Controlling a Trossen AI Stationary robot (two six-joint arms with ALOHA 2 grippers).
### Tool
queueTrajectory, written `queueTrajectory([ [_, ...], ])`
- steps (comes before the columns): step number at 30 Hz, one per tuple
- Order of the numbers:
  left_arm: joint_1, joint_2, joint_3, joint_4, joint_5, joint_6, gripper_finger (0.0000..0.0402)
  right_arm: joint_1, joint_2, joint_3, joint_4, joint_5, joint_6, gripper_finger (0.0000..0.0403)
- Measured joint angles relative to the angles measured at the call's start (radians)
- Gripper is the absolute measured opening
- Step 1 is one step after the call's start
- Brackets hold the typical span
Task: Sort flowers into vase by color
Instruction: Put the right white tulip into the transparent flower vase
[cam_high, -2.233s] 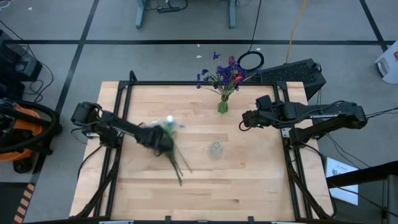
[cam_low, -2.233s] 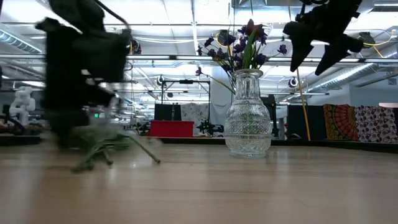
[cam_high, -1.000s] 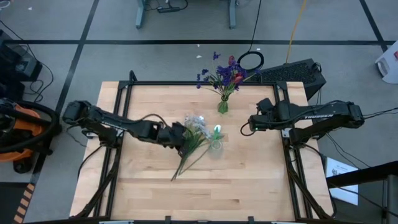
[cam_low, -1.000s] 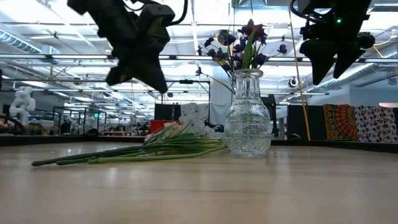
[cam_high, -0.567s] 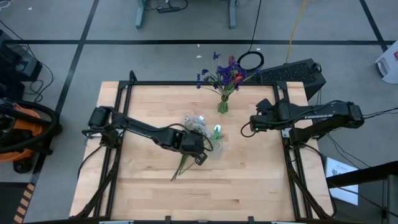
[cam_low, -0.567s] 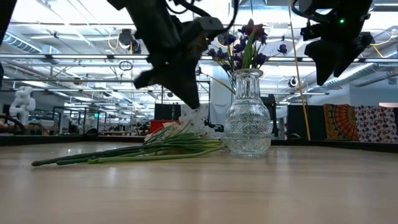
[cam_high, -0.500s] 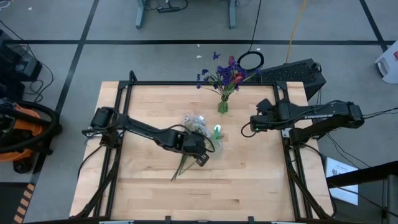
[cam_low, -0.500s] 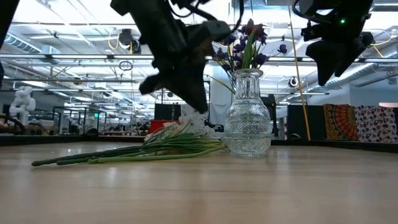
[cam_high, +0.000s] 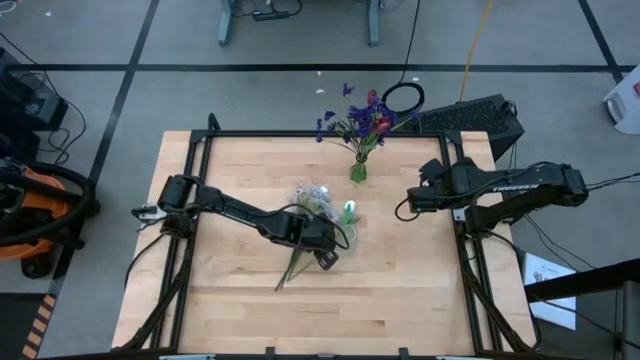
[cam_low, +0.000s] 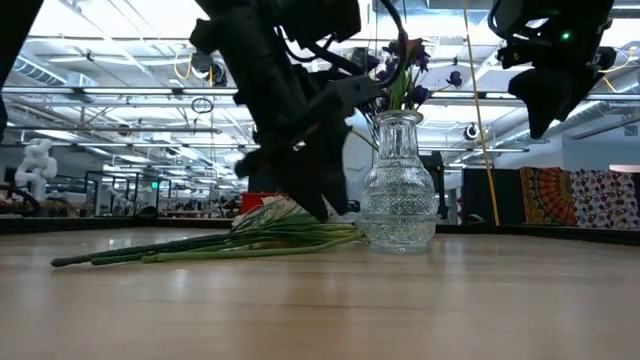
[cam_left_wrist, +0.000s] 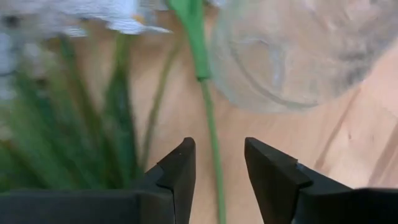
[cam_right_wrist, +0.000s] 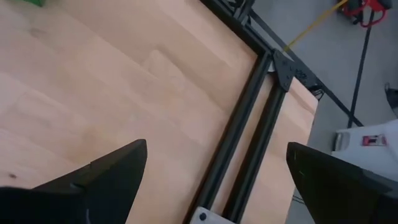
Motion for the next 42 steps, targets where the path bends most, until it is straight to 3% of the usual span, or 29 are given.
queueTrajectory([
  [8,-0.016,0.068,0.000,0.034,0.013,0.039,0.0145,0.000,-0.007,-0.009,0.057,0.014,0.000,0.0377],
  [14,-0.017,0.089,0.004,0.021,0.000,0.046,0.0145,0.052,-0.034,-0.042,0.243,-0.001,-0.166,0.0377],
  [21,-0.018,0.090,0.003,0.021,-0.009,0.038,0.0145,0.183,-0.215,-0.228,0.493,-0.117,-0.272,0.0377],
  [27,-0.018,0.091,0.002,0.027,-0.010,0.037,0.0145,0.274,-0.421,-0.424,0.873,-0.400,-0.376,0.0377],
  [33,-0.017,0.092,0.001,0.037,-0.012,0.054,0.0145,0.280,-0.453,-0.515,0.923,-0.430,-0.477,0.0377],
  [37,-0.017,0.093,0.001,0.031,-0.013,0.091,0.0121,0.280,-0.440,-0.535,0.953,-0.425,-0.394,0.0377],
  [42,-0.016,0.093,0.000,0.030,-0.021,0.088,0.0062,0.280,-0.439,-0.547,0.976,-0.393,-0.502,0.0377],
])
